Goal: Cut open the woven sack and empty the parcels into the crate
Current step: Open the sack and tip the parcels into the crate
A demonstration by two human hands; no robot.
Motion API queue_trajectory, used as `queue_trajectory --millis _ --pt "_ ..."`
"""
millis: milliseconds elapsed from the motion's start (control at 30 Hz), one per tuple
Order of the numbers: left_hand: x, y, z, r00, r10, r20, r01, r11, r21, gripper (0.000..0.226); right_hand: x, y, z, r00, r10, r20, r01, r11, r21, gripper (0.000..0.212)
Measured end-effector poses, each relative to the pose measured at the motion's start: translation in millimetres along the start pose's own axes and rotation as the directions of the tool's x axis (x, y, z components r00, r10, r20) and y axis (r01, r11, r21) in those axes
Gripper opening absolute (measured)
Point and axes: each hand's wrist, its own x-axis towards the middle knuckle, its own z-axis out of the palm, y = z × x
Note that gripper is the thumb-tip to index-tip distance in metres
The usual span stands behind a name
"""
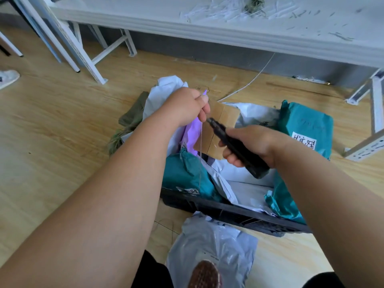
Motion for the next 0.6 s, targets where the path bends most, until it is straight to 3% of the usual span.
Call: queue_trajectory --millis 267,433,500,600 --pt "6.6 3.4 2.0 1.0 0.004 0.017 -0.006 0.993 0.115 0.033 -11.1 10.5 -0.1 0.969 0.023 0.244 -0.005 0.997 -0.073 0.039" --pt "10.7 4.3 -7.0 0.994 0.036 -0.106 -0.027 0.996 0.083 0.031 -17.7 15.3 11.6 0.909 0.014 0.418 0.094 0.967 -0.237 0.039" --pt "13.1 8.4 -18.4 0.977 0.063 -0.206 -0.052 0.997 0.057 0.032 -13.5 14.4 13.7 0.929 0.009 0.369 0.087 0.966 -0.242 0.038" --pt "11.3 -1.4 -42.5 0.925 0.037 -0.378 -0.025 0.999 0.037 0.032 -7.1 5.1 7.6 0.982 -0.024 0.187 0.059 0.981 -0.185 0.038"
